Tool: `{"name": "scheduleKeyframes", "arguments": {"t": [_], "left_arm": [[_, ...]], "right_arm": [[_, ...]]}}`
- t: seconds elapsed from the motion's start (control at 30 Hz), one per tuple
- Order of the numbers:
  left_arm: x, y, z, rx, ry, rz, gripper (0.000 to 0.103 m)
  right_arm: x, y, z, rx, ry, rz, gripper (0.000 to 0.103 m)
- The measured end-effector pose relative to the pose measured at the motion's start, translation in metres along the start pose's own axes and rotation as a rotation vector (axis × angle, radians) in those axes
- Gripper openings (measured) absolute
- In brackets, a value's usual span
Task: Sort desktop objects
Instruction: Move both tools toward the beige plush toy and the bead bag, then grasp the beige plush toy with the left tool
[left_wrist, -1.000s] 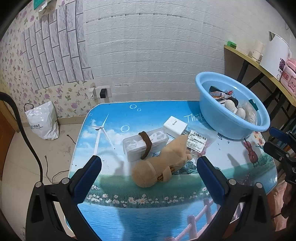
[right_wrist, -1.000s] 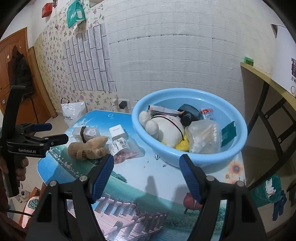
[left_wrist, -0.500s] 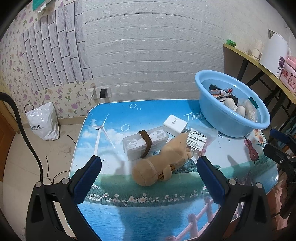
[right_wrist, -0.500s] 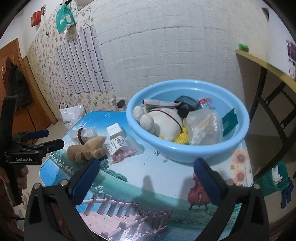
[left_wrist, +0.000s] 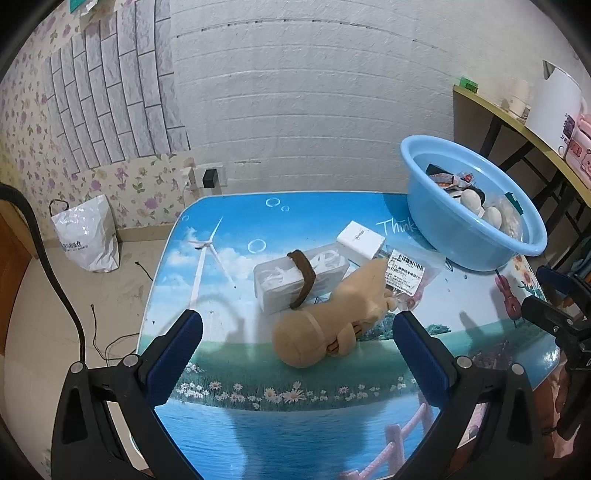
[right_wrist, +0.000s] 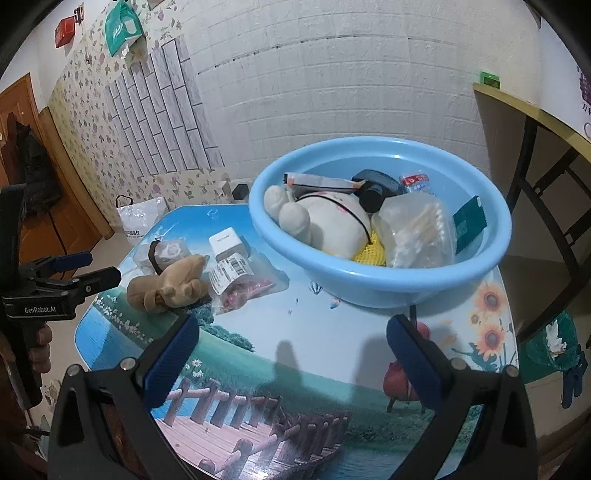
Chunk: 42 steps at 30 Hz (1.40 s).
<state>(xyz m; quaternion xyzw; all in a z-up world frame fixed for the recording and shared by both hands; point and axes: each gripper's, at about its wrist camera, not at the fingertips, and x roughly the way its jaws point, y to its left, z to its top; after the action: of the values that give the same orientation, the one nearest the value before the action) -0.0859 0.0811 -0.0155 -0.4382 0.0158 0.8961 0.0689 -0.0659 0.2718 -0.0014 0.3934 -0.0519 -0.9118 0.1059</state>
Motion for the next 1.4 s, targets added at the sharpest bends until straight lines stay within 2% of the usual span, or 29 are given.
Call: {"name": "scheduleKeyframes", "arguments": {"t": [0.47, 0.6, 0.83, 1.13, 1.17, 1.23, 1.27, 1.33, 1.4], "left_arm": [[0.016, 0.018, -0.016, -0.049, 0.047, 0.002, 0.103], [0.020, 0.016, -0.017, -0.056, 0.051, -0.026, 0.103], [0.041, -0.004, -0.017, -0.006, 0.065, -0.078, 0.103], [0.061, -0.002, -0.017, -0.007, 0.066, -0.139, 0.102], [0.061, -0.002, -0.018, -0.010, 0.065, -0.158, 0.099], [0.062, -0.002, -0.019, -0.012, 0.069, -0.180, 0.085], [0.063, -0.002, -0.020, -0.008, 0.075, -0.183, 0.074], [0.063, -0.001, -0.022, 0.001, 0.075, -0.182, 0.069], [0.062, 0.001, -0.024, 0.004, 0.074, -0.205, 0.068]], "right_arm": [[0.019, 0.009, -0.005, -0.019, 0.051, 0.003, 0.103], [0.023, 0.012, -0.007, -0.022, 0.060, 0.004, 0.103], [0.033, 0.021, -0.004, -0.048, 0.070, 0.006, 0.103], [0.055, 0.034, 0.009, -0.082, 0.045, 0.019, 0.103], [0.058, 0.037, 0.010, -0.088, 0.044, 0.021, 0.103], [0.065, 0.041, 0.012, -0.097, 0.052, 0.028, 0.101], [0.068, 0.044, 0.013, -0.100, 0.057, 0.030, 0.099], [0.072, 0.047, 0.013, -0.105, 0.064, 0.034, 0.098], [0.075, 0.049, 0.013, -0.108, 0.068, 0.035, 0.094]]}}
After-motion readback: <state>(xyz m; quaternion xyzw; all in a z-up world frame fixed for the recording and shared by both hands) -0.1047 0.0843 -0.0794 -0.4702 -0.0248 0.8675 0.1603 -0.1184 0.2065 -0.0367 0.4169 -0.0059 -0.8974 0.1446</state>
